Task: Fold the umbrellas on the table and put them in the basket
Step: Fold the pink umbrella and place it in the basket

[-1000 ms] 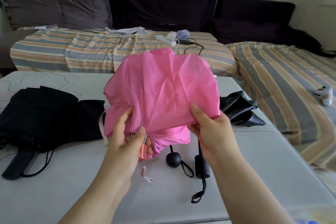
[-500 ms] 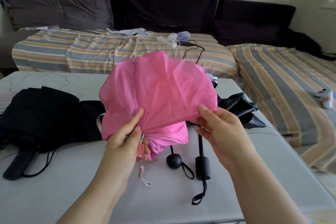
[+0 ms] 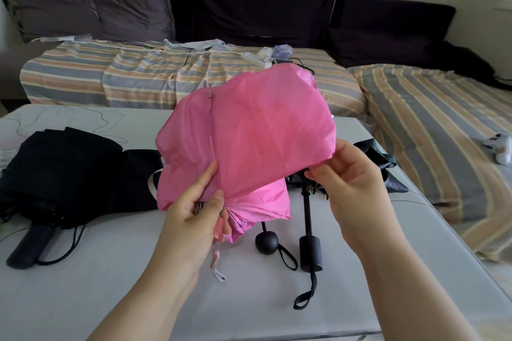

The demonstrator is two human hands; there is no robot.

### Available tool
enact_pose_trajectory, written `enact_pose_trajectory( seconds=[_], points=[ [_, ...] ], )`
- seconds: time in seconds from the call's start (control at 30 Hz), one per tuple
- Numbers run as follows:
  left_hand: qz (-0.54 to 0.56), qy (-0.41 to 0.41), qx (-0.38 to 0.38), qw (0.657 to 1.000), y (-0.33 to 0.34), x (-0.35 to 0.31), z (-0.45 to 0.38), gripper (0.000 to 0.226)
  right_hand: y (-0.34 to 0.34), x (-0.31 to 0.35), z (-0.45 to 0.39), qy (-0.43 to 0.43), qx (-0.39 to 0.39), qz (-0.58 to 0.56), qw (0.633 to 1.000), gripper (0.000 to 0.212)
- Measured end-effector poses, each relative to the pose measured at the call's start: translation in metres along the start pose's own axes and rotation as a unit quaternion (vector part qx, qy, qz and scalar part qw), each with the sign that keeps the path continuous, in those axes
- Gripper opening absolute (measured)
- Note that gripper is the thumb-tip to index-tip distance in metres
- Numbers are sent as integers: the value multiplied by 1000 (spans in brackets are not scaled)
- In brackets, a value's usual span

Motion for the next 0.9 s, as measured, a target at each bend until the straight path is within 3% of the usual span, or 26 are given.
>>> enact_pose_trajectory(
  seconds=[0.13, 0.27, 0.63, 0.7, 0.9],
  points=[
    [-12, -2, -2, 1000, -1, 3, -1, 46, -6, 7, -2, -31, -49, 40, 997, 16],
    [-17, -6, -1, 1000, -2, 4, -2, 46, -14, 8, 1, -61, -104, 142, 983, 16],
    [-30, 5, 7, 1000, 4, -2, 6, 47, -15, -4, 0, -11, -130, 200, 971, 13],
    [2, -18, -3, 1000, 1, -1, 2, 46, -18, -6, 0, 2, -136, 171, 976, 24],
    [70, -59, 11, 996, 2, -5, -1, 42, -13, -12, 1, 70, -40, -4, 997, 46]
  ],
)
Point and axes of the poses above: each hand's wrist, its own z-axis away from the middle knuckle, its own y-axis out of the palm, x = y × z, the point moved 7 cm from there along -z, towards the middle knuckle, and after that the axes turned 11 degrees about -x, right-handed, at the moved point
